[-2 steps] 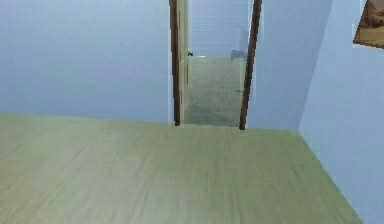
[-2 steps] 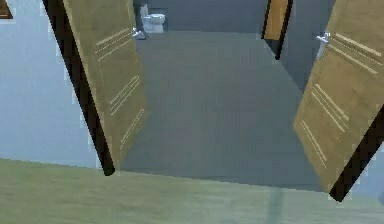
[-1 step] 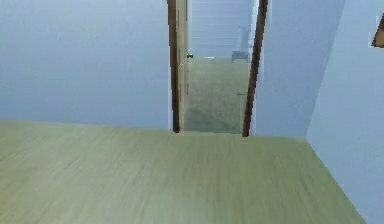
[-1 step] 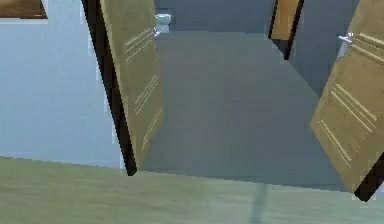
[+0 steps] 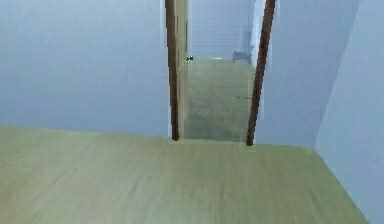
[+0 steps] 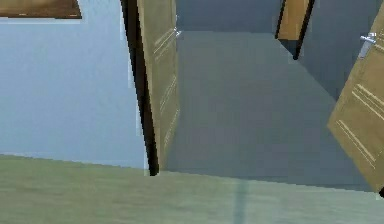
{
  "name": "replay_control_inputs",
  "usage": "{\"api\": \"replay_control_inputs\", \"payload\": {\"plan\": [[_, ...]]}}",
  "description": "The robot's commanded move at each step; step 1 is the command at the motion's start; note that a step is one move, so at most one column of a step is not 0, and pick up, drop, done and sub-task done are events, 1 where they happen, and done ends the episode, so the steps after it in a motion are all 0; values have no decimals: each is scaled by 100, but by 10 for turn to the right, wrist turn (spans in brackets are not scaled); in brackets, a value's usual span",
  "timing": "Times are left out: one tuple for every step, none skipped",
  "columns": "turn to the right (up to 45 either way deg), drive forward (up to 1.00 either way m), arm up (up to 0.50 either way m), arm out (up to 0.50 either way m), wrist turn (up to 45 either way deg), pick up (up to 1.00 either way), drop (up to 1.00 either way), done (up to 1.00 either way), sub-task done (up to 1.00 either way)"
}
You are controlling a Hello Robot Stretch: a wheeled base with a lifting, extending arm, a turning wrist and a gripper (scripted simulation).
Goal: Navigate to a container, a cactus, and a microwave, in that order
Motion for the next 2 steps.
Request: {"api": "replay_control_inputs", "payload": {"plan": [[90, 0, 0, 0, 0, 0, 0, 0, 0], [0, 100, 0, 0, 0, 0, 0, 0, 0]]}}
